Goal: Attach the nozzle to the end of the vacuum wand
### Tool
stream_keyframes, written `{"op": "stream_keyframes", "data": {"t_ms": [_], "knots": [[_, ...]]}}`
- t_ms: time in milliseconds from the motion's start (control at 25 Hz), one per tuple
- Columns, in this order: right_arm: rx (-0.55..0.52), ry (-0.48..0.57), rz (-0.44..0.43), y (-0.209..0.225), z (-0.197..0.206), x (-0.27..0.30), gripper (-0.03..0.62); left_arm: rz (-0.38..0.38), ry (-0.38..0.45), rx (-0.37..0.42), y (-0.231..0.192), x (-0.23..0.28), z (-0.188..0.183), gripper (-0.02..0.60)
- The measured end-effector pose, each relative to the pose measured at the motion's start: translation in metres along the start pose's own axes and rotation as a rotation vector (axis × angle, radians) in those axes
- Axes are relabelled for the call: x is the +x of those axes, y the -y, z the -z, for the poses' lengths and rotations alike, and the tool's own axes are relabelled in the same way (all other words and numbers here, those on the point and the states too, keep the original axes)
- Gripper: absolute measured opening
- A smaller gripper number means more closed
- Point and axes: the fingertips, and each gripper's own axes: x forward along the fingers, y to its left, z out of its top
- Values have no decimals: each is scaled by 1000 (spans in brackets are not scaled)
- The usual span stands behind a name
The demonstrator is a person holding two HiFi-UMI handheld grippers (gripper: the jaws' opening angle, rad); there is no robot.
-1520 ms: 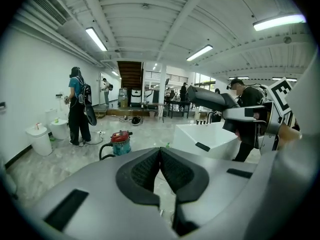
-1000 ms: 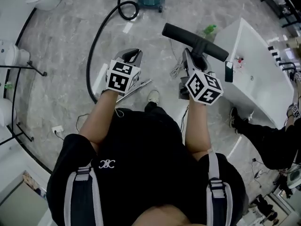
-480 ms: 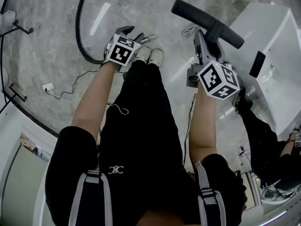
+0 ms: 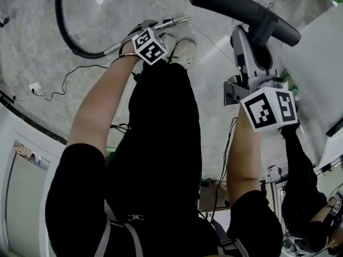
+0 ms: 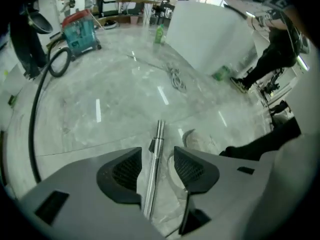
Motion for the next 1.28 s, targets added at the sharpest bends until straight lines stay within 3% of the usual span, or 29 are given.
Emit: {"op": "stream_keyframes", "data": {"t_ms": [120,240,360,520,680,800,1040,1280], "knots": [[29,-30,-5,28,43,27,193,8,-77,35,1,66,37,186],[66,-56,-2,54,71,46,193,8,-107,14,-10,112,54,186],[102,-79,-16,75,95,65,193,26,-157,50,-14,152,69,186],[80,-78,-2,86,102,74,193,45,-207,130,-9,175,79,186],[63,-80,5,89,99,76,193,44,-233,110,-15,175,82,178],[99,-75,12,88,91,70,193,93,-141,110,-14,148,63,176],[156,-40,-29,64,60,62,193,178,228,106,-9,26,-31,176],[204,-80,-64,38,38,54,193,225,368,170,20,-77,-76,174]]}}
